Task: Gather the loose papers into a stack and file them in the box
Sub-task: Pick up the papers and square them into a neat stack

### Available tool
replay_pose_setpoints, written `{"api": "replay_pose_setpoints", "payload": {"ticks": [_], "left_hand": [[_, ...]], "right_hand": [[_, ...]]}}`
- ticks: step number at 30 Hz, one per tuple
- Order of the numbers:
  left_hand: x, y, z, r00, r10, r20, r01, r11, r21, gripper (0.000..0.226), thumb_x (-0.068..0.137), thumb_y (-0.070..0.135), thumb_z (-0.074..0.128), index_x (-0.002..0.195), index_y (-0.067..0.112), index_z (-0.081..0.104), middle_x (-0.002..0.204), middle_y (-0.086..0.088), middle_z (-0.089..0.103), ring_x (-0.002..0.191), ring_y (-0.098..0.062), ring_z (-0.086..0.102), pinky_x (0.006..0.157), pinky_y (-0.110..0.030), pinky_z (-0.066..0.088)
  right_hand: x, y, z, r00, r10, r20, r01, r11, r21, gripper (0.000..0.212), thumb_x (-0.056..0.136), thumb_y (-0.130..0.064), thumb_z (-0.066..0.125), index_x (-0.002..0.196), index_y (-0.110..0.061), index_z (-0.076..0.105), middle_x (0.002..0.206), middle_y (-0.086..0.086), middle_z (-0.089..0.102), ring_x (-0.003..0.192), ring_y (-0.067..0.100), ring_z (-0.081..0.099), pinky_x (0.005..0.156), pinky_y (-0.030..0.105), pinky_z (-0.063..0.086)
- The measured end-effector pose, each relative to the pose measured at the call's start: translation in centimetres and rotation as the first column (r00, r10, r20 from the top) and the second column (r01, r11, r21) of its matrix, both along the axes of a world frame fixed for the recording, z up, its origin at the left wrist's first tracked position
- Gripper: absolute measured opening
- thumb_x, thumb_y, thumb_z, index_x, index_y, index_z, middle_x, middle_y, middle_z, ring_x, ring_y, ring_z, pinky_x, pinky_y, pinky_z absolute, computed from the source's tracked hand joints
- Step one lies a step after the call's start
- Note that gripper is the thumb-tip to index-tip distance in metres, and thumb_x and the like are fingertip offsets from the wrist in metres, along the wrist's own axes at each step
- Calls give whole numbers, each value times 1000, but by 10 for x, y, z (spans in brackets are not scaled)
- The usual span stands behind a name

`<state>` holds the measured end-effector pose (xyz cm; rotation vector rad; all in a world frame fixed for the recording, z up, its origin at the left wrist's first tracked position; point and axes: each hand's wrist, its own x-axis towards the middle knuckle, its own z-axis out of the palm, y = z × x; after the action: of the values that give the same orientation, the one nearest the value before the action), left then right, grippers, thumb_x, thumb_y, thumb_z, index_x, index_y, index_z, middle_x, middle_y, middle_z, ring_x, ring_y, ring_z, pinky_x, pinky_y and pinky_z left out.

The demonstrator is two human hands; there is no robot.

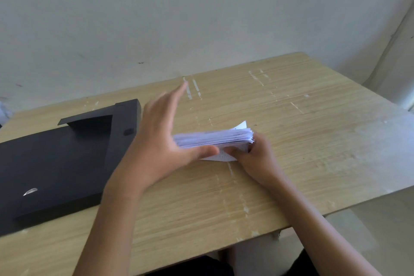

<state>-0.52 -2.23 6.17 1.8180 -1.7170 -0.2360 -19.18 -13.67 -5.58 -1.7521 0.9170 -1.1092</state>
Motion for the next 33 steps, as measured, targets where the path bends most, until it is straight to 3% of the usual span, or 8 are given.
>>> {"api": "replay_pose_setpoints", "payload": {"ticks": [3,5,10,16,24,28,31,33], "left_hand": [[-21,-30,5,897,-181,403,123,978,167,132,68,80,72,165,33,-2,171,14,15,158,-12,9,125,-38,23],[-30,-46,-2,797,-235,557,65,949,307,111,86,70,64,165,30,-2,165,5,35,149,-22,36,114,-45,39],[-30,-52,-18,726,-168,667,113,986,124,67,96,15,66,149,36,29,123,12,68,97,-26,73,72,-43,59],[-36,-49,-26,775,-174,607,147,985,95,38,104,19,54,139,31,44,112,11,69,100,-21,67,77,-35,48],[-31,-54,-18,798,-130,589,71,990,123,17,101,10,55,109,24,52,76,9,56,82,-26,65,65,-35,43],[-29,-56,-3,832,-135,538,116,991,70,23,96,11,61,86,31,55,66,14,57,74,-25,61,62,-33,44],[-23,-60,-2,859,-235,454,150,965,217,32,97,26,67,74,34,46,64,11,50,72,-26,59,60,-34,42],[-19,-60,-4,885,-287,367,140,915,379,19,98,35,67,88,32,52,74,5,57,73,-23,58,64,-36,46]], "right_hand": [[0,0,0,1000,2,13,-2,1000,-10,24,78,-5,80,88,-25,73,82,-8,74,72,1,65,65,20,51],[1,1,1,1000,1,23,-1,1000,-10,28,78,-4,80,87,-29,71,80,-9,73,69,-1,64,63,20,50],[5,3,2,998,-40,44,41,999,-10,26,84,-17,79,101,-28,64,84,-11,74,77,-1,70,64,18,54],[4,0,-7,997,-49,-57,43,993,-112,23,93,2,62,114,-6,59,80,-20,64,71,-10,61,64,9,43],[4,0,-3,998,-63,-8,62,994,-90,27,86,7,63,102,-14,64,76,-20,65,71,-16,59,62,4,41],[5,3,2,994,-108,19,108,994,-28,47,78,0,76,86,-42,58,74,-35,65,66,-15,58,59,6,42],[6,2,2,993,-111,-28,110,994,-16,44,73,-1,81,87,-38,62,66,-22,66,63,-16,58,58,5,41],[5,3,3,995,-86,-50,85,996,-23,38,74,1,80,88,-32,65,68,-22,65,63,-17,58,58,4,41]]}}
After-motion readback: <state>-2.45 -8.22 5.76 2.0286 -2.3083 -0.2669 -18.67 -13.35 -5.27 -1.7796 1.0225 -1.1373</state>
